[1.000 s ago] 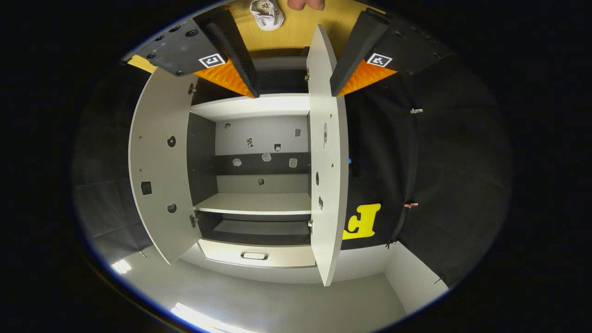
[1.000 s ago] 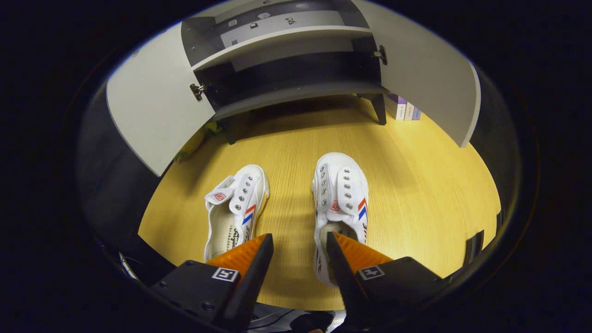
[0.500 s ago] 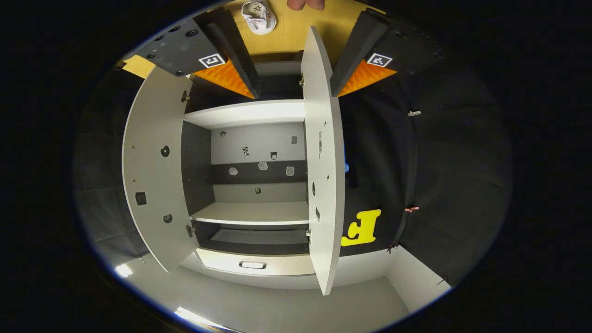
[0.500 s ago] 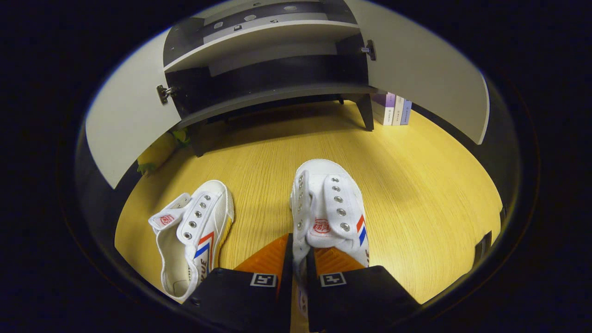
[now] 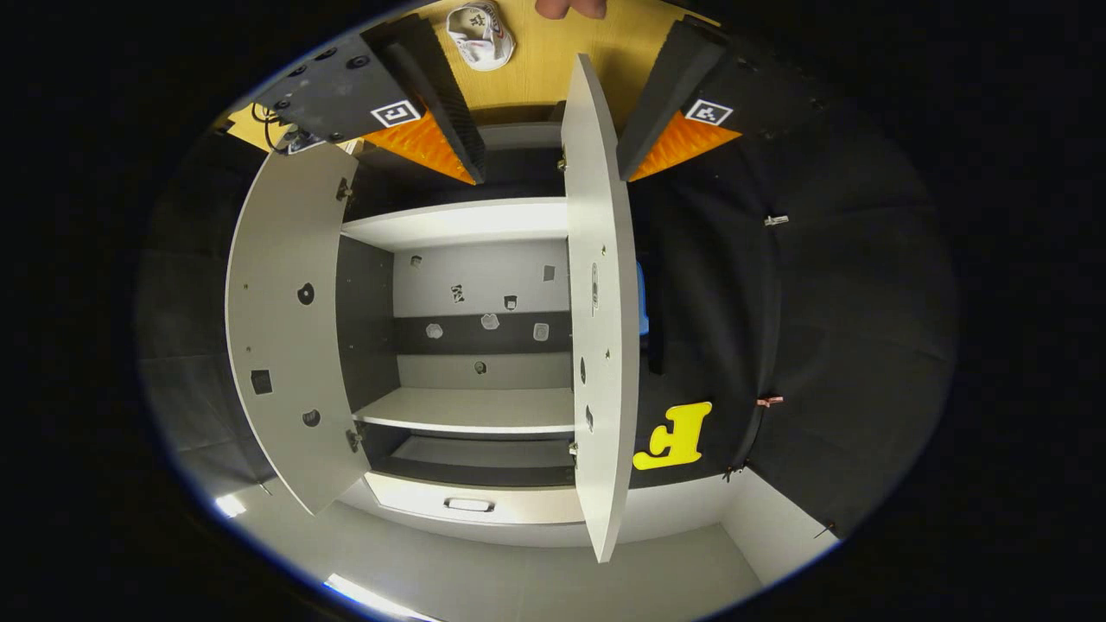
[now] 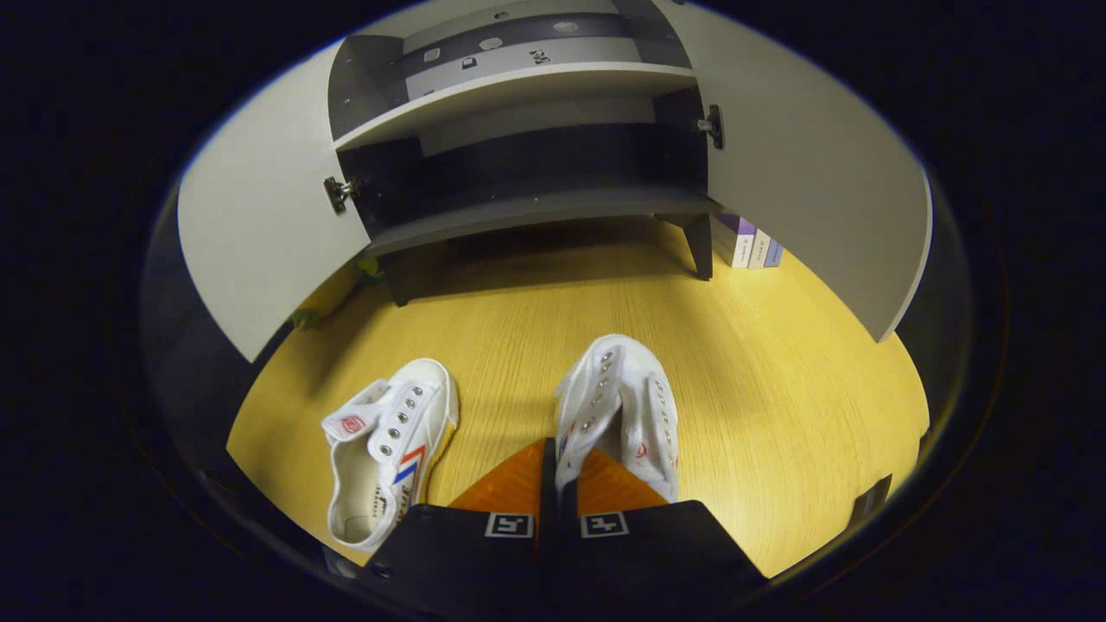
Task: Grab one shoe with the right hand and put it into the shoe cabinet, grab the other shoe with the left hand and put it into the shoe cabinet; then close the right door with the right hand and the left door with the left hand.
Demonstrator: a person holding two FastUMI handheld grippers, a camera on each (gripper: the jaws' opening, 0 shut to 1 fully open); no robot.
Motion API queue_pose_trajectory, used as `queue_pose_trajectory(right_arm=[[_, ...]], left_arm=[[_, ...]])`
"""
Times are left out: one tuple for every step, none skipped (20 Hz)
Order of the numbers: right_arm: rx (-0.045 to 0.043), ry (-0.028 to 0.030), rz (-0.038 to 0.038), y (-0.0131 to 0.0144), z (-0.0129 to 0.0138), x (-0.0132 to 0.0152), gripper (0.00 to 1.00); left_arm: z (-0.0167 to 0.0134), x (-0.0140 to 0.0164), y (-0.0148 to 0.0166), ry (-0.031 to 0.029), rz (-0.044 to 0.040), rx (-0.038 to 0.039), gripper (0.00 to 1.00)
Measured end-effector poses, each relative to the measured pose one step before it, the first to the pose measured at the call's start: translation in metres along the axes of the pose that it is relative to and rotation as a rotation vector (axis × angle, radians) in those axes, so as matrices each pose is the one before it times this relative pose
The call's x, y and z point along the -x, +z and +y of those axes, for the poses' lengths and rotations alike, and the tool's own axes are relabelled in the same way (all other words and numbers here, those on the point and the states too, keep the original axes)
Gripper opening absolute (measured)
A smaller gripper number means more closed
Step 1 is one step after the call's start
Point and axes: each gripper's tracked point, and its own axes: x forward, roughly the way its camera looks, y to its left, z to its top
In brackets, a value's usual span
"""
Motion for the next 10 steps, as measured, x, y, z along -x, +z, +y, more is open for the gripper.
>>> queue_pose_trajectory(right_arm=[[-0.01658, 0.01326, -0.01470, 0.00993, 0.00224, 0.00868, 0.05], [0.00302, 0.01316, -0.01955, 0.01200, 0.00347, 0.00849, 0.05], [0.01195, 0.01143, -0.01468, 0.01033, 0.00292, 0.00818, 0.05], [0.01550, 0.01166, -0.01363, 0.01269, 0.00432, 0.00868, 0.06], [0.01216, 0.01076, -0.00854, 0.01338, 0.00509, 0.00814, 0.05], [0.00928, 0.01023, -0.01153, 0.01623, 0.00532, 0.00804, 0.05], [0.00423, 0.00477, -0.00797, 0.01396, 0.00377, 0.00612, 0.05], [-0.00319, 0.00511, -0.01168, 0.01824, 0.00468, 0.00580, 0.05], [-0.00163, 0.00473, -0.01333, 0.01742, 0.00458, 0.00486, 0.05], [0.00023, 0.00686, -0.01202, 0.01811, 0.00473, 0.00408, 0.05]], left_arm=[[-0.00002, -0.00119, 0.00176, -0.00067, -0.00384, 0.00393, 0.95], [0.00025, 0.00110, 0.00064, -0.00087, -0.00217, 0.00331, 0.95], [-0.00099, 0.00004, 0.00142, -0.00193, -0.00381, 0.00358, 0.95], [-0.00121, -0.00025, 0.00242, -0.00235, -0.00467, 0.00382, 0.95], [-0.00088, -0.00134, 0.00150, -0.00134, -0.00394, 0.00470, 0.95], [-0.00173, 0.00028, 0.00029, -0.00425, -0.00334, 0.00505, 0.95], [-0.00157, 0.00137, 0.00061, -0.00316, -0.00320, 0.00378, 0.95], [-0.00214, 0.00138, 0.00038, -0.00433, -0.00074, 0.00202, 0.95], [-0.00169, 0.00009, -0.00019, -0.00204, -0.00065, 0.00015, 0.95], [-0.00139, 0.00063, -0.00119, -0.00310, 0.00110, 0.00170, 0.95]])
